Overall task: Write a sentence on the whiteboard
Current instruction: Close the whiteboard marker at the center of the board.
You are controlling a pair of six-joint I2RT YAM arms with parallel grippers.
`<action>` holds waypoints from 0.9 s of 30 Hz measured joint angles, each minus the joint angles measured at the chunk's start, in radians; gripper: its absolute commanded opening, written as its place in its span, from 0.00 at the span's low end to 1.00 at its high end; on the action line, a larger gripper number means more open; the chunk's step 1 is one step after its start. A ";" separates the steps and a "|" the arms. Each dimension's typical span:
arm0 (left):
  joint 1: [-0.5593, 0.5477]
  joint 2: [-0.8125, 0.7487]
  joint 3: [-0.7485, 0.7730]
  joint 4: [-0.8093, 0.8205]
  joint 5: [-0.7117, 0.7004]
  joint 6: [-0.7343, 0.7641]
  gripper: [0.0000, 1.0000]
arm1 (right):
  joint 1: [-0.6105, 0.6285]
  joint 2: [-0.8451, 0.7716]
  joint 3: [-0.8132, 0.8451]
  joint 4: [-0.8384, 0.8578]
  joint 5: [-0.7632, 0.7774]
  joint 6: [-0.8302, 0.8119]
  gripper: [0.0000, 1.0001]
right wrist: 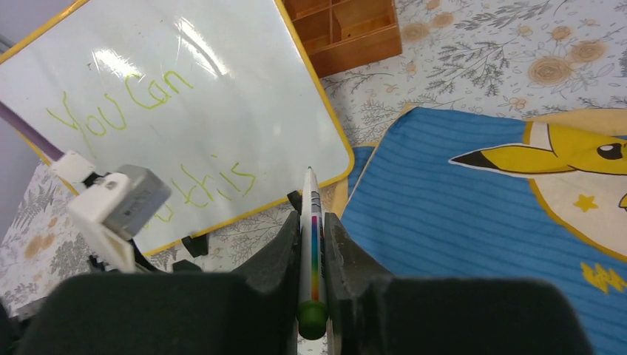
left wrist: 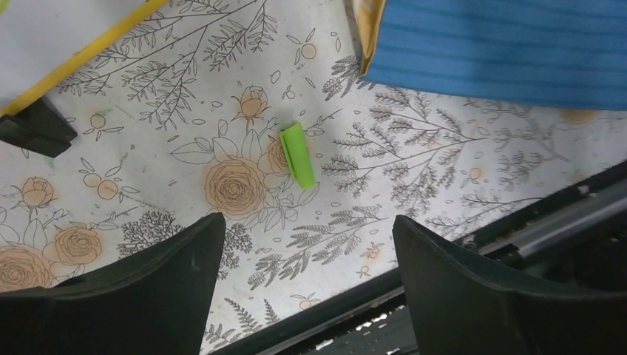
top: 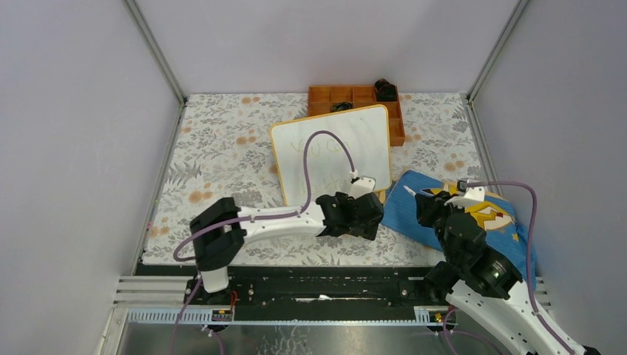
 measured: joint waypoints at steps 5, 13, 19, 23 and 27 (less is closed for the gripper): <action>0.001 0.103 0.079 -0.043 0.022 0.024 0.82 | 0.000 -0.021 0.005 -0.017 0.016 0.001 0.00; 0.019 0.237 0.166 -0.053 0.061 0.046 0.60 | 0.000 -0.053 0.005 -0.017 0.017 0.004 0.00; 0.047 0.262 0.175 -0.058 0.080 0.055 0.54 | 0.000 -0.065 0.005 -0.016 0.016 0.004 0.00; 0.055 0.275 0.186 -0.064 0.081 0.058 0.51 | 0.000 -0.066 0.005 -0.016 0.016 0.004 0.00; 0.061 0.298 0.192 -0.066 0.087 0.059 0.44 | 0.000 -0.071 0.005 -0.016 0.016 0.004 0.00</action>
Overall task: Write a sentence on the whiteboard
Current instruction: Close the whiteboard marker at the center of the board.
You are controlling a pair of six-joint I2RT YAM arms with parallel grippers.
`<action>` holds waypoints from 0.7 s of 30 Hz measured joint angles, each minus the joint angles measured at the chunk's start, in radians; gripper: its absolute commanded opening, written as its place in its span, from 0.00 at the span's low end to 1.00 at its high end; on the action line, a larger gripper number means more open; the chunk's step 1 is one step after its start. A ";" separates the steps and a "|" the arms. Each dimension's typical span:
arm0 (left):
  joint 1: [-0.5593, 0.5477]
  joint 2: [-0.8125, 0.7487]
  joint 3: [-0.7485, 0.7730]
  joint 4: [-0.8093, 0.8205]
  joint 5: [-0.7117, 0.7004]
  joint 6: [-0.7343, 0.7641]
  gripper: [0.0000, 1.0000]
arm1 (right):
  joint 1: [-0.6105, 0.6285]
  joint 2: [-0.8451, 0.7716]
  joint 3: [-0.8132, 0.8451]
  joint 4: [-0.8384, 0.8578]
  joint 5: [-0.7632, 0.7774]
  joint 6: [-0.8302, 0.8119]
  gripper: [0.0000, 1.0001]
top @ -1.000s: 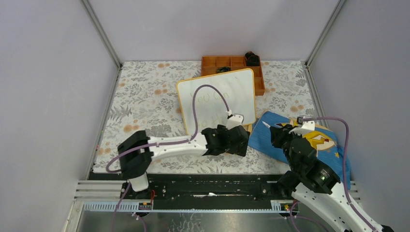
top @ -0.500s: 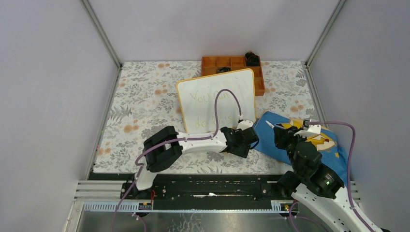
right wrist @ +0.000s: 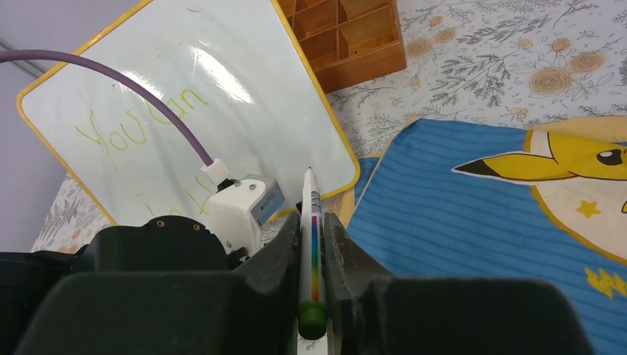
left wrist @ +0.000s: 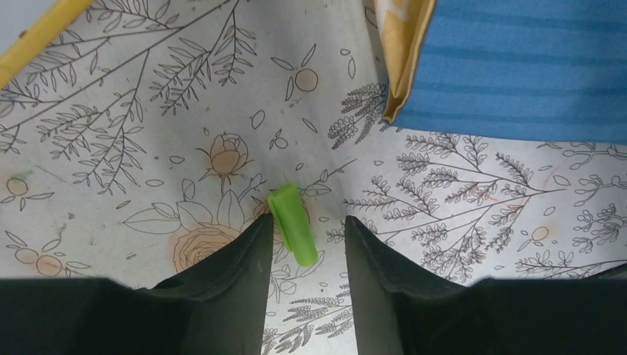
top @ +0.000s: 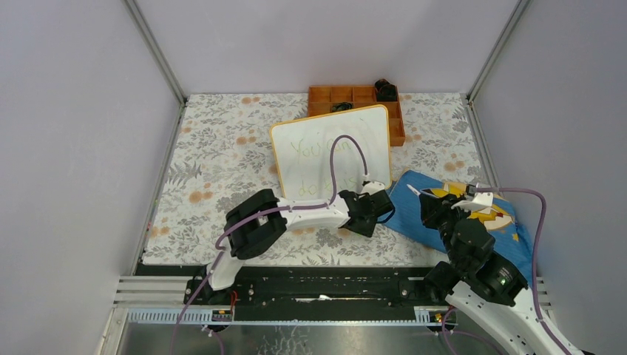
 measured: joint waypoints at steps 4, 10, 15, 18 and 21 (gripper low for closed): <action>0.005 0.011 0.016 -0.004 0.006 0.008 0.37 | 0.000 -0.005 0.000 0.000 -0.001 0.000 0.00; 0.007 0.010 0.011 -0.002 0.008 0.013 0.19 | 0.000 -0.006 0.000 0.000 -0.003 0.000 0.00; 0.007 -0.030 -0.055 0.048 0.011 -0.001 0.00 | 0.000 -0.010 0.000 0.000 -0.004 0.000 0.00; 0.007 -0.089 -0.138 0.074 0.011 -0.018 0.00 | 0.000 -0.010 0.000 0.000 -0.005 0.000 0.00; 0.007 -0.167 -0.241 0.076 0.010 -0.051 0.00 | 0.000 -0.009 0.000 0.000 -0.011 0.000 0.00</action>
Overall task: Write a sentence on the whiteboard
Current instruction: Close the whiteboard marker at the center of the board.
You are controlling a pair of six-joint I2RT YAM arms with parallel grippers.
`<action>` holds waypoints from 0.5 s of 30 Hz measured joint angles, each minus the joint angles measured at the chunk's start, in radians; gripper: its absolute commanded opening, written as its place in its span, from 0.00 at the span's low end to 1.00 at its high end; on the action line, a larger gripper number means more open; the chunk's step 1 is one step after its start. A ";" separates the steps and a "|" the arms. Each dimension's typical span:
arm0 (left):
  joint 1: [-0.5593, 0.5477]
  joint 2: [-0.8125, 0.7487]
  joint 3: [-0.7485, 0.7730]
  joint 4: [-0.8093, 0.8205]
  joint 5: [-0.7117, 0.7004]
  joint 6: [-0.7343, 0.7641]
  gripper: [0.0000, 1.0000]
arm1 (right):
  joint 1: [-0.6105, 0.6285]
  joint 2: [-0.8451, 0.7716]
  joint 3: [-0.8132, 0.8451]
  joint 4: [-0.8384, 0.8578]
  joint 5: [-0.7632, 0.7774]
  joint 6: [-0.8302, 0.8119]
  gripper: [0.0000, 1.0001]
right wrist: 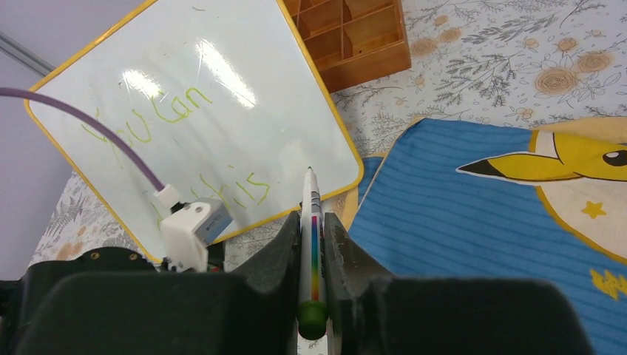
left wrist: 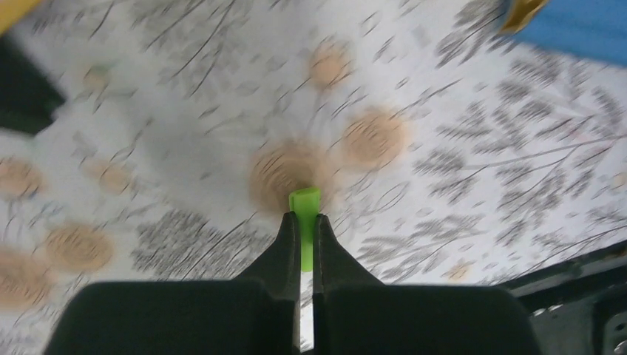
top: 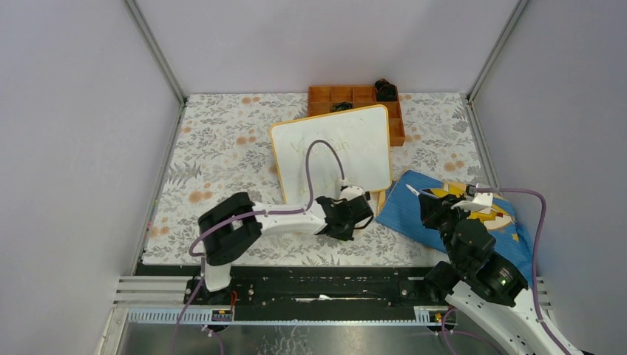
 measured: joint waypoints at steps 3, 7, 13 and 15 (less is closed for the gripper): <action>0.000 -0.069 -0.088 -0.004 -0.004 -0.037 0.00 | 0.000 0.000 0.000 0.000 -0.001 0.000 0.00; -0.002 -0.172 -0.216 -0.003 -0.017 -0.097 0.02 | 0.000 0.000 0.000 0.000 -0.009 0.000 0.00; -0.002 -0.232 -0.287 -0.005 -0.039 -0.135 0.16 | 0.000 0.002 0.000 0.004 -0.026 0.000 0.00; -0.002 -0.228 -0.285 -0.006 -0.041 -0.127 0.20 | 0.000 0.003 0.000 0.004 -0.027 0.000 0.00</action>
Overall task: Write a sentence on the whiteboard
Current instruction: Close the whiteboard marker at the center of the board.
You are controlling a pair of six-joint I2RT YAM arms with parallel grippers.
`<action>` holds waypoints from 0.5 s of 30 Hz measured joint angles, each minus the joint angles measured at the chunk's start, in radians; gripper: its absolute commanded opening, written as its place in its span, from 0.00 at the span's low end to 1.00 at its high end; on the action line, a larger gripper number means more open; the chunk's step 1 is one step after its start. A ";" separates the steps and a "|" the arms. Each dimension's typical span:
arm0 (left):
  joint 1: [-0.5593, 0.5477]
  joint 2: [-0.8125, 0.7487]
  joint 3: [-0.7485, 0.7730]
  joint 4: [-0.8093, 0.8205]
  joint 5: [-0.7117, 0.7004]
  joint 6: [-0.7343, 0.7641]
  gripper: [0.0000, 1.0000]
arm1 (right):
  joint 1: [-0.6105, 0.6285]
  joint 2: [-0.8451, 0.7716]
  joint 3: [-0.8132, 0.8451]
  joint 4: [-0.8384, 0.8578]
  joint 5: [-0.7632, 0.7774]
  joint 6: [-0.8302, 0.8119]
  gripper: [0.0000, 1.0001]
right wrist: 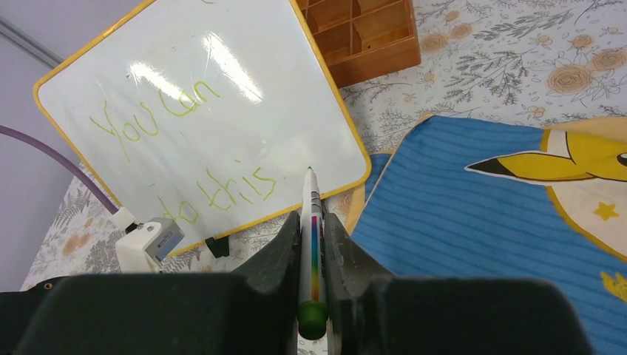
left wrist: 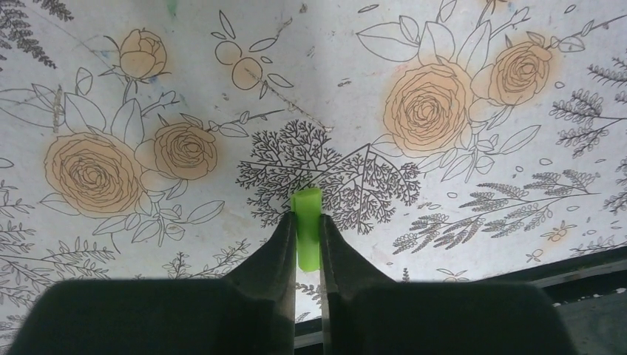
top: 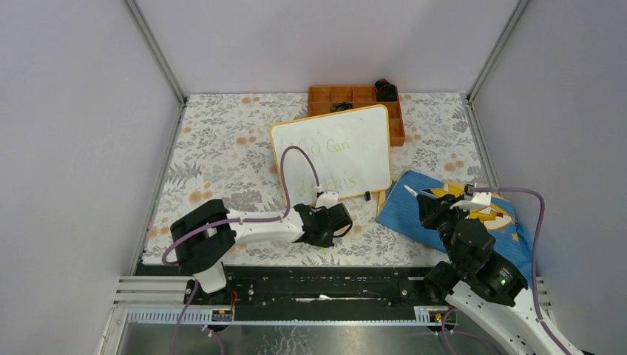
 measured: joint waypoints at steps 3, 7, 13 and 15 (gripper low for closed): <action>0.000 0.014 0.014 -0.011 0.001 0.021 0.32 | 0.000 0.000 0.000 0.000 0.000 0.000 0.00; 0.000 0.026 0.023 -0.012 0.011 0.050 0.39 | 0.000 0.000 0.000 0.000 -0.001 0.000 0.00; 0.000 0.034 0.034 -0.022 0.016 0.077 0.39 | 0.000 0.000 0.000 0.000 -0.001 0.000 0.00; 0.000 0.040 0.043 -0.031 0.017 0.085 0.39 | 0.000 0.000 0.000 0.001 -0.001 0.000 0.00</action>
